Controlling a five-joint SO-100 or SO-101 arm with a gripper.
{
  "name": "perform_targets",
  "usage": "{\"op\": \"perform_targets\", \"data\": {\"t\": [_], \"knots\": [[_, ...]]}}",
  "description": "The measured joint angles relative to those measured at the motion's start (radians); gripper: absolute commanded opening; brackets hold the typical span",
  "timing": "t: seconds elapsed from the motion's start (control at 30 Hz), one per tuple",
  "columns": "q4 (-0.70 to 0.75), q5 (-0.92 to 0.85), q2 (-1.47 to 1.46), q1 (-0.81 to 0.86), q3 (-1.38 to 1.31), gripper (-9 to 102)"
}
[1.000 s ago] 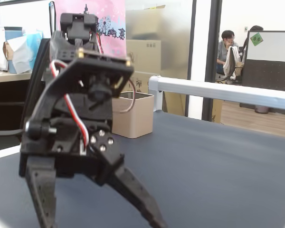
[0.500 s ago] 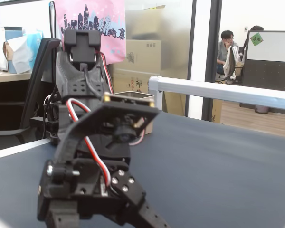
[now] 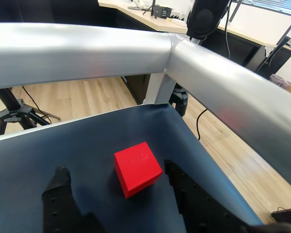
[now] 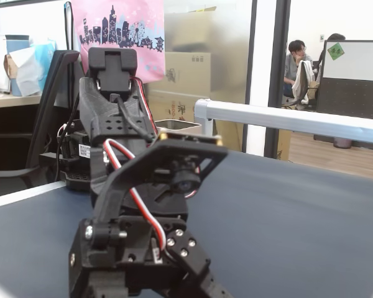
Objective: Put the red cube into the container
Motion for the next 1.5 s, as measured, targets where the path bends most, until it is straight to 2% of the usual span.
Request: {"op": "perform_targets", "data": {"t": [0.3, 1.0, 1.27, 1.5], "knots": [[-0.003, 0.0, 0.0, 0.002, -0.006, 28], [-0.1, 0.04, 0.002, 0.0, 0.101, 19], [-0.107, 0.049, 0.002, 0.002, 0.101, 1], [-0.109, 0.058, 0.003, 0.002, 0.112, 0]]}}
